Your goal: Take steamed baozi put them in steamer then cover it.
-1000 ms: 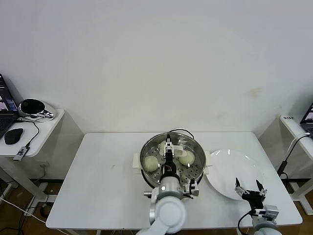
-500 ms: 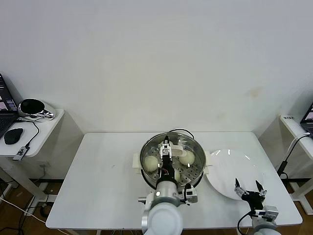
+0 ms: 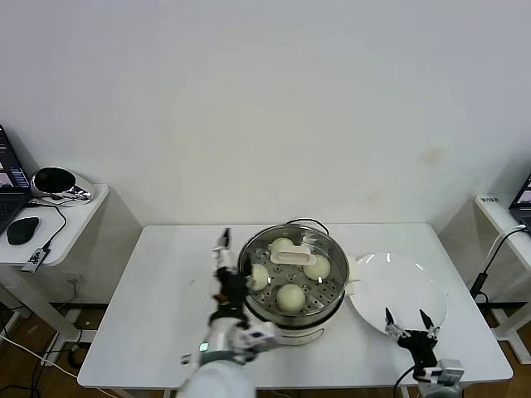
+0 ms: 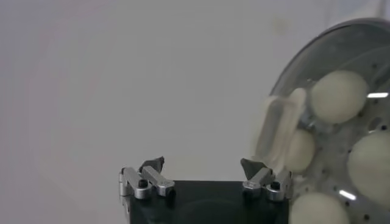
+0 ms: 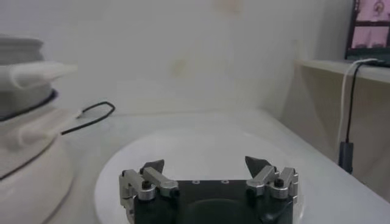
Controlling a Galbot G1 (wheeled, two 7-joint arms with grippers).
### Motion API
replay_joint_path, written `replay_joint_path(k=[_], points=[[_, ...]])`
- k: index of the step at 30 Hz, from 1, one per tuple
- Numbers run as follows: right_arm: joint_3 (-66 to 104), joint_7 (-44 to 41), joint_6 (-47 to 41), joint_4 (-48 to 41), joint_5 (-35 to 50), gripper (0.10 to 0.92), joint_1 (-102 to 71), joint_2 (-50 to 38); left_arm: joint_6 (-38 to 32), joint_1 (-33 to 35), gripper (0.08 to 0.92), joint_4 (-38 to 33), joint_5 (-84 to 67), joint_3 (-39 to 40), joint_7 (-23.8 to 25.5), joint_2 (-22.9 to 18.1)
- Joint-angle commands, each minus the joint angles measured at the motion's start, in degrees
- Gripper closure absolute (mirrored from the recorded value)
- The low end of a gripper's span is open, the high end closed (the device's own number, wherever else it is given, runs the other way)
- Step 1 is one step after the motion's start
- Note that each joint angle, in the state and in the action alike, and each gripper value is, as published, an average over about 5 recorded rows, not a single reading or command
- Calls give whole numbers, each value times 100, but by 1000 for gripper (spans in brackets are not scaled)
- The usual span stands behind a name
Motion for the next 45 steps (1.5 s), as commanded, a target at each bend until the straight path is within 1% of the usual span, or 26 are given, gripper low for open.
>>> replay_joint_path(k=[1, 4, 7, 9, 11, 14, 16, 17, 19, 25, 29, 35, 45], points=[[-249, -114, 585, 478, -40, 203, -877, 279, -4009, 1909, 177, -461, -4517, -2671, -1792, 10], [-307, -29, 612, 654, -50, 203, -1067, 358, -4446, 2248, 177, -213, -4924, -2938, -1889, -230], [-414, 79, 353, 880, 112, 203, -1211, 266, -4503, 2602, 177, -110, -5251, -3066, -1847, -301], [-445, 53, 193, 980, 141, 203, -1274, 145, -4121, 2849, 177, -127, -5649, -3054, -1694, -316], [-450, 32, 89, 1051, 136, 203, -1315, 43, -3540, 3045, 177, -99, -6015, -3027, -1497, -314], [-428, 36, 3, 1198, 171, 203, -1391, -113, -2668, 3206, 177, 48, -5958, -3062, -1331, -361], [-417, 41, -37, 1291, 171, 203, -1471, -226, -2321, 3304, 177, 98, -5924, -3090, -1333, -429], [-421, 43, -50, 1320, 171, 203, -1511, -272, -2263, 3362, 177, 95, -5972, -3094, -1326, -461], [-447, 70, -63, 1338, 169, 203, -1562, -343, -2257, 3522, 177, 64, -6061, -3075, -1322, -517], [-650, 154, -68, 1365, 110, 203, -1564, -398, -2531, 3890, 177, -151, -5948, -2951, -1268, -642], [-721, 161, -80, 1413, -134, 203, -1532, -415, -2562, 3934, 177, -279, -5928, -2984, -1173, -683], [-693, 256, -206, 1527, -110, 203, -1561, -449, -2592, 4008, 177, -458, -5942, -3041, -1117, -707], [-608, -4, -236, 1636, -260, 203, -1789, -510, -2662, 4158, 177, -590, -5949, -3075, -1021, -734]])
